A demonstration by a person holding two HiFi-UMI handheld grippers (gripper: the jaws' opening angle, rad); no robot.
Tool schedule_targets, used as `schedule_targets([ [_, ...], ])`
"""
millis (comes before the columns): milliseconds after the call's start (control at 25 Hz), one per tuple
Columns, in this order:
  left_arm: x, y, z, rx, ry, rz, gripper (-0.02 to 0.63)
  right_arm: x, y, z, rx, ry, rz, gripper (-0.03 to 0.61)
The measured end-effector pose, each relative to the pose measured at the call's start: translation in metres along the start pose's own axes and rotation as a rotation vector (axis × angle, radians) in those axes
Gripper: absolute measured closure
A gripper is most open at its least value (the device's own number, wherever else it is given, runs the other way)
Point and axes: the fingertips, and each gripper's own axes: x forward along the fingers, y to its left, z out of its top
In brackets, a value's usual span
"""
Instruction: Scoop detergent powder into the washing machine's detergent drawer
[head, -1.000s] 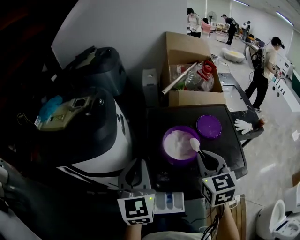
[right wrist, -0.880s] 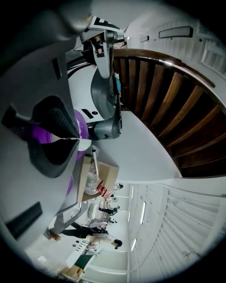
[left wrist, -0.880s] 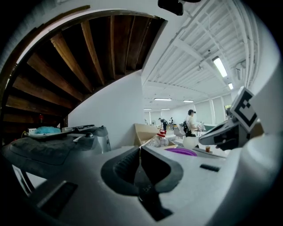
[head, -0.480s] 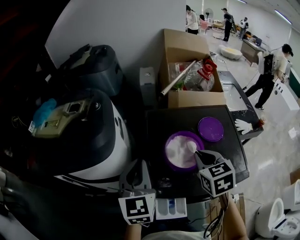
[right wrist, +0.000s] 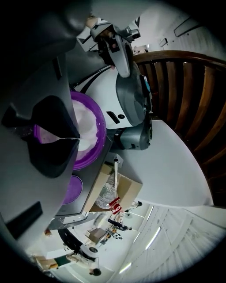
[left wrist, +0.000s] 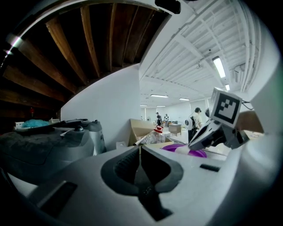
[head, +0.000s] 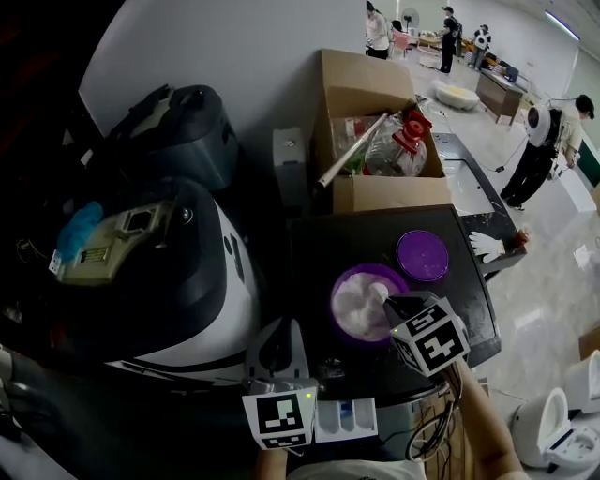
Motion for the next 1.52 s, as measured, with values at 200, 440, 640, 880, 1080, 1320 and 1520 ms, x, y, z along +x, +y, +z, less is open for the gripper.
schedule_targets([
  [200,0.006,-0.001,-0.002,-0.005,0.005,-0.015,0.598,0.010,-0.003,-0.005,-0.022,0.066,0.014,0.557],
  [440,0.011,0.000,-0.005,-0.008,0.011,-0.022,0.598,0.016,0.002,-0.007,-0.038,0.104,0.040,0.558],
  [640,0.012,0.000,-0.006,-0.011,0.014,-0.024,0.598,0.018,0.005,-0.007,-0.031,0.119,0.069,0.557],
  [880,0.010,0.004,-0.009,-0.026,0.021,-0.019,0.598,0.021,0.010,-0.010,-0.004,0.139,0.106,0.558],
  [1080,0.009,0.009,-0.011,-0.013,0.023,-0.016,0.598,0.022,0.014,-0.012,-0.007,0.169,0.142,0.558],
  [1320,0.008,0.012,-0.015,-0.019,0.027,-0.011,0.598,0.022,0.021,-0.016,0.014,0.207,0.222,0.558],
  [1520,0.006,0.013,-0.016,-0.022,0.030,-0.008,0.598,0.020,0.024,-0.017,0.003,0.231,0.260,0.558],
])
